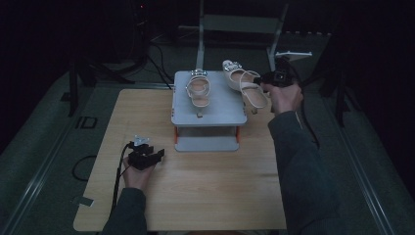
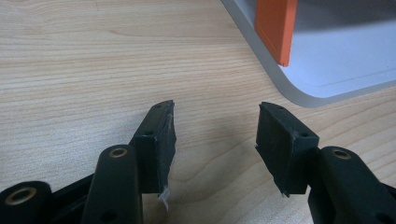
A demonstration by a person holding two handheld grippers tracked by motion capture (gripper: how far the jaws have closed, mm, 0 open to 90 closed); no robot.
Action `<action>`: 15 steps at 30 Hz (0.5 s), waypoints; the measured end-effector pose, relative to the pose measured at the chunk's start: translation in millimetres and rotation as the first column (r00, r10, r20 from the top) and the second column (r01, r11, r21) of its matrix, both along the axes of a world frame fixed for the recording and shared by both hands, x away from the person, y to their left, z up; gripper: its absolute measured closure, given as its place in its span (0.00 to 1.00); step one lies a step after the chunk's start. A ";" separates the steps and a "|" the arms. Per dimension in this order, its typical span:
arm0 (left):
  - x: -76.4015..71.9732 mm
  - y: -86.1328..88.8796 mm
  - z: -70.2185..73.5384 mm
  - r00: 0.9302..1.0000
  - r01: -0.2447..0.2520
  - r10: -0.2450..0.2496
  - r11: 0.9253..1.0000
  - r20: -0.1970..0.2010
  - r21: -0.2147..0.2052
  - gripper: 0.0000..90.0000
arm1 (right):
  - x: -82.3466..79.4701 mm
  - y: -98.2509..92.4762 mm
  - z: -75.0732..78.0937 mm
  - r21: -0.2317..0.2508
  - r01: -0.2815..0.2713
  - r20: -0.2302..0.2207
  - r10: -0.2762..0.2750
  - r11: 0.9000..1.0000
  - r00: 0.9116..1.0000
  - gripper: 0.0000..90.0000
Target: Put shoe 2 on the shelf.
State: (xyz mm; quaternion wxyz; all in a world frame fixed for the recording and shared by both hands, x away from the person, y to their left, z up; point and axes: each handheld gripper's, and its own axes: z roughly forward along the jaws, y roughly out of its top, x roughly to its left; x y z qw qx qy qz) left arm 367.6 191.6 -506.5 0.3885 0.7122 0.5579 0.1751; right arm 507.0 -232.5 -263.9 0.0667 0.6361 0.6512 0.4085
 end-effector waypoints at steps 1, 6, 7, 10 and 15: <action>0.1 0.1 0.0 1.000 0.000 0.000 1.000 0.000 -0.001 0.53 | 0.9 4.5 -0.3 -0.002 -0.002 -0.008 0.002 1.000 1.000 0.93; 0.5 -0.1 0.0 1.000 -0.001 0.001 1.000 0.000 -0.002 0.53 | 7.0 30.5 -2.6 -0.028 -0.003 -0.048 0.001 1.000 0.999 0.92; 0.6 -0.2 -0.1 1.000 -0.002 0.002 1.000 0.001 -0.005 0.53 | 8.0 35.0 -2.5 -0.034 -0.001 -0.053 -0.001 0.999 0.999 0.93; 1.0 0.2 -0.1 1.000 -0.001 0.001 1.000 0.001 -0.006 0.53 | 10.6 46.4 -1.7 -0.050 0.007 -0.070 -0.011 0.999 0.998 0.92; 1.3 0.7 -0.1 1.000 0.001 -0.001 1.000 -0.001 -0.009 0.53 | 15.1 55.6 -5.7 -0.062 0.015 -0.106 -0.021 0.998 0.994 0.92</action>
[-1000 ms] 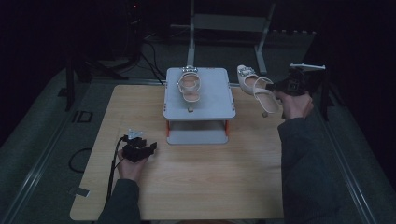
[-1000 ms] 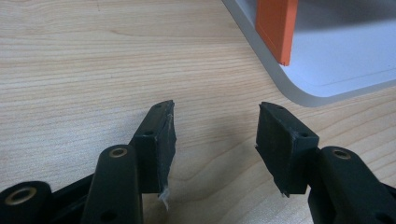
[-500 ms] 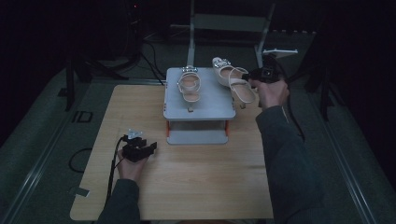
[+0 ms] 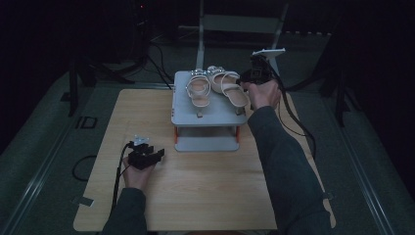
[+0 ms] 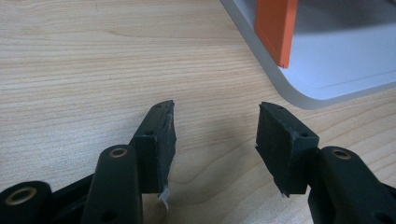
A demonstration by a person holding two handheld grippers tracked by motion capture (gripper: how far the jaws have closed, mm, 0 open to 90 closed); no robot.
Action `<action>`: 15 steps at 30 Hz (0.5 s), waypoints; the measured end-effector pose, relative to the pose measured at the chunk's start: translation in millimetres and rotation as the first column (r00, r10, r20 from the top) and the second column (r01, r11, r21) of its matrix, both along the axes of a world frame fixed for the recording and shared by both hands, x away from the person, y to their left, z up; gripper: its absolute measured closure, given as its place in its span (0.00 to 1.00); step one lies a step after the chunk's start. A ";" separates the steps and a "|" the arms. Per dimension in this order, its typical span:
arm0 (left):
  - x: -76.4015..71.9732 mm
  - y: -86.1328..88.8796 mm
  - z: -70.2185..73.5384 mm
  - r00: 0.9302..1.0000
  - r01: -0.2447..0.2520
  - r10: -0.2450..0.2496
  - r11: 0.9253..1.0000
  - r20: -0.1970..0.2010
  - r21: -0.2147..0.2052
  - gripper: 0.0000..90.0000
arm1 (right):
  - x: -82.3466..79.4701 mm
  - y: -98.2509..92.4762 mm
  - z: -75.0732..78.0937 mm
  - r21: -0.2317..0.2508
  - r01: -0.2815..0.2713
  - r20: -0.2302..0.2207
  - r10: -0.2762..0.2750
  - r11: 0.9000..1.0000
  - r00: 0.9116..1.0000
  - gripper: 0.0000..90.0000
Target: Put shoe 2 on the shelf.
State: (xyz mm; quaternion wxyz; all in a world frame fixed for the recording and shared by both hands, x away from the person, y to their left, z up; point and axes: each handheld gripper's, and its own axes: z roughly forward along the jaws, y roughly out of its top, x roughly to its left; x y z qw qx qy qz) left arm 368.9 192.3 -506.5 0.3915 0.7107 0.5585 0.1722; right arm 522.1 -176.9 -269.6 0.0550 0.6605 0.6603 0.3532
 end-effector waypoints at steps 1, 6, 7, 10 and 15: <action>0.0 0.1 0.0 1.000 0.000 0.000 1.000 -0.001 -0.001 0.53 | 0.8 1.2 -1.6 -0.002 0.000 -0.007 0.000 1.000 1.000 0.92; 0.3 -0.1 -0.1 1.000 -0.002 0.002 1.000 0.000 -0.001 0.53 | 2.3 1.3 -3.7 0.025 -0.009 -0.025 0.009 1.000 1.000 0.91; 0.3 -0.1 -0.1 1.000 -0.002 0.002 1.000 0.000 -0.001 0.53 | 2.6 0.8 -3.6 0.046 -0.004 -0.041 0.006 0.999 0.999 0.91; 0.4 -0.5 -0.2 1.000 -0.003 0.003 1.000 0.003 0.001 0.53 | 4.0 -2.8 -6.0 0.124 -0.017 -0.074 0.027 0.992 0.997 0.90; 0.5 -0.1 -0.2 1.000 -0.002 0.002 1.000 0.000 -0.002 0.53 | 5.8 -2.6 -14.4 0.178 -0.009 -0.101 0.027 0.984 0.994 0.91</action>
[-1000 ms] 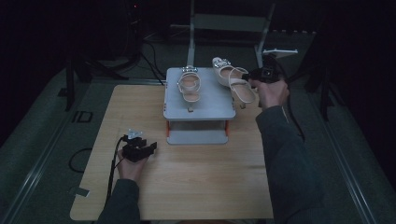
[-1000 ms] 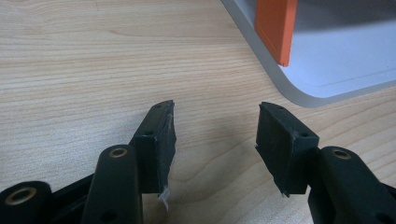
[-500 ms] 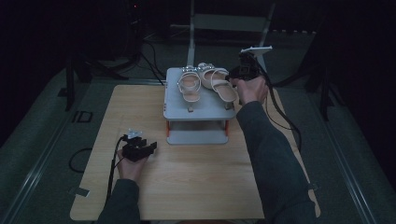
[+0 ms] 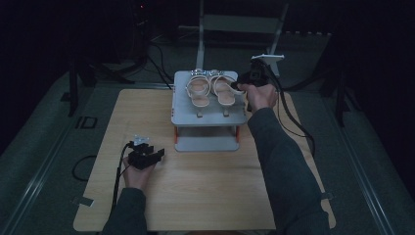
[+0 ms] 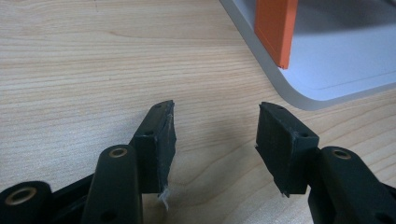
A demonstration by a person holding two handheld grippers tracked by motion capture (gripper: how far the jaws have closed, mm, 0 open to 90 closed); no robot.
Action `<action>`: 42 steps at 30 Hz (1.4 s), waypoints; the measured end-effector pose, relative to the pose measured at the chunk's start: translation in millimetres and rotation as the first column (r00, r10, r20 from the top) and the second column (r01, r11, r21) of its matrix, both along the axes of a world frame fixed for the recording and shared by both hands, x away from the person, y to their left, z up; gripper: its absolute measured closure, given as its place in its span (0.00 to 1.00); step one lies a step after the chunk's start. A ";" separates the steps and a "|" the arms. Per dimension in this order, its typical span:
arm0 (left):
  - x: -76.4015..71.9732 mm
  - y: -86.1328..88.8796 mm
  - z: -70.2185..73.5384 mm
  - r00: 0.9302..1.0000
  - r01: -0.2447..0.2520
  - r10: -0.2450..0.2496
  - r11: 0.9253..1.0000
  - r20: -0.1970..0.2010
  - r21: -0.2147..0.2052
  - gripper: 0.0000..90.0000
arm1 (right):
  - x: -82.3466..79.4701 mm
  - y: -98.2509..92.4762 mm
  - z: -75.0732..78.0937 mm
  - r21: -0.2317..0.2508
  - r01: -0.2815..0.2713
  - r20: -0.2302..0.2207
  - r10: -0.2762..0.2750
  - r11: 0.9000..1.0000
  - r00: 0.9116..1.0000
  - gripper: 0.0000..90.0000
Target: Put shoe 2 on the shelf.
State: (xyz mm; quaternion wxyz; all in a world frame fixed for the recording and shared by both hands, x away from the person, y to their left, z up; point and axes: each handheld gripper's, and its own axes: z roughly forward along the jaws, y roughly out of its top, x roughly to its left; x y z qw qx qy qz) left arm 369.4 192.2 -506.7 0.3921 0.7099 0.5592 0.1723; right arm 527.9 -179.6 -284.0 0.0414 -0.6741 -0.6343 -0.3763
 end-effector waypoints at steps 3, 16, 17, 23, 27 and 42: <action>0.2 -0.4 -0.1 1.000 -0.001 0.001 1.000 0.003 0.002 0.53 | -0.2 -1.1 0.5 0.021 0.004 0.002 -0.004 1.000 1.000 0.91; 0.1 -0.7 -0.1 1.000 -0.001 0.001 1.000 0.003 0.003 0.53 | 2.4 -9.1 -13.7 0.135 0.012 -0.019 -0.009 0.991 1.000 0.85; 0.1 -0.6 -0.1 1.000 -0.001 0.001 1.000 0.003 0.002 0.53 | 2.8 -9.2 -13.4 0.135 0.001 -0.014 0.001 0.991 1.000 0.82; 0.1 -0.7 -0.1 1.000 0.000 0.000 1.000 0.004 0.005 0.53 | 1.7 -7.6 -6.5 0.076 -0.066 0.094 0.059 0.995 0.994 0.65; 0.1 -0.8 -0.1 1.000 0.000 0.000 1.000 0.004 0.005 0.53 | -0.3 -8.9 0.6 0.065 -0.080 0.154 0.069 0.995 0.986 0.56; 0.2 -0.8 -0.2 1.000 0.000 0.000 1.000 0.005 0.005 0.53 | -12.5 -3.1 15.5 0.064 -0.042 0.444 0.009 0.997 0.896 0.45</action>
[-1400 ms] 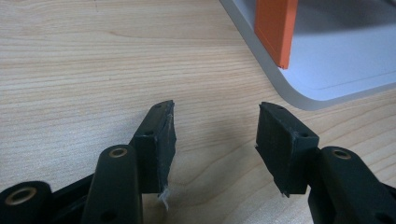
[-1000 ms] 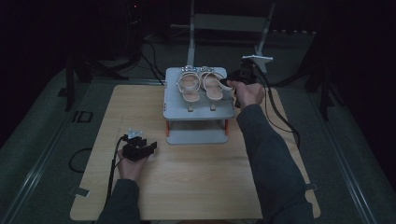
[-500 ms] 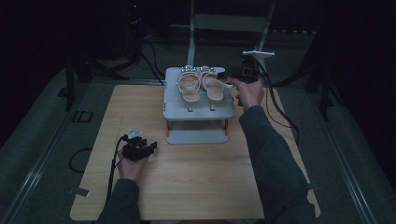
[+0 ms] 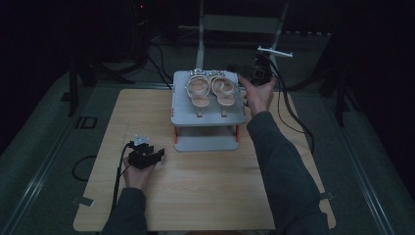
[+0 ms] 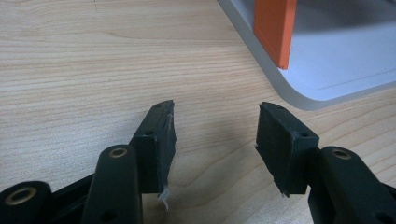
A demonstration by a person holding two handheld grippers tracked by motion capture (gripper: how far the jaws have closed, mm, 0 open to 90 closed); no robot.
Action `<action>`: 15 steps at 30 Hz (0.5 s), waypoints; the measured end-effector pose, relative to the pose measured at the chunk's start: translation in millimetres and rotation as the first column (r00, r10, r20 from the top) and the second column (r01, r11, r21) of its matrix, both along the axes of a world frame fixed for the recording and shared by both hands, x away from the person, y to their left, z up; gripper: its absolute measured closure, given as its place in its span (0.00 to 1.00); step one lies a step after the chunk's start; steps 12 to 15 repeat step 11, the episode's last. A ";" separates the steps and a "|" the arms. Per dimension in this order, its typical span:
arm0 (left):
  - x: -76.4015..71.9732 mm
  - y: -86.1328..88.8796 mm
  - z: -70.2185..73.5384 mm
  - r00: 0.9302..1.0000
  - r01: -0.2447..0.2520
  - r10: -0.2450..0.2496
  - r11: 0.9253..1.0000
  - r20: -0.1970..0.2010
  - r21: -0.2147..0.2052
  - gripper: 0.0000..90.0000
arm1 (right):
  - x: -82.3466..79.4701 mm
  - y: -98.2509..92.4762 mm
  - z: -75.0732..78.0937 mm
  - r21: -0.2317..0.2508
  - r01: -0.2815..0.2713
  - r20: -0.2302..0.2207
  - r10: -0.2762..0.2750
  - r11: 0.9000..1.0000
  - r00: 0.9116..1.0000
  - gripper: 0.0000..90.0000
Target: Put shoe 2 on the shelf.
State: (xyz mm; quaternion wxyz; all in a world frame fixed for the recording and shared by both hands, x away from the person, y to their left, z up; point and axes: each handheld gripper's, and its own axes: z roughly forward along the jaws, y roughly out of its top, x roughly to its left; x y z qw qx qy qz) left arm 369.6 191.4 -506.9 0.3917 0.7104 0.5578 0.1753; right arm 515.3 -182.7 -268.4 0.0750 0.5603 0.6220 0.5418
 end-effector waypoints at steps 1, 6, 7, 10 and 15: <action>-0.1 0.0 0.0 1.000 0.000 0.000 1.000 0.000 0.000 0.53 | -1.4 0.0 2.6 0.004 0.004 0.021 -0.004 1.000 1.000 0.45; -0.2 0.1 -0.1 1.000 0.001 -0.001 1.000 0.001 0.000 0.53 | -7.3 -10.1 12.8 -0.032 0.033 0.062 -0.031 0.999 0.998 0.44; -0.2 0.0 -0.1 1.000 0.001 -0.001 1.000 0.001 0.000 0.53 | -8.4 -13.8 12.6 -0.063 0.042 0.067 -0.037 0.997 0.997 0.44; -0.2 0.0 -0.3 1.000 0.001 -0.001 1.000 0.004 0.000 0.53 | -13.0 -25.6 6.0 -0.173 0.060 0.078 -0.047 0.983 0.996 0.43; -0.1 0.2 -0.3 1.000 0.001 -0.001 1.000 0.004 -0.001 0.53 | -15.1 -29.2 2.5 -0.217 0.067 0.089 -0.049 0.974 0.995 0.42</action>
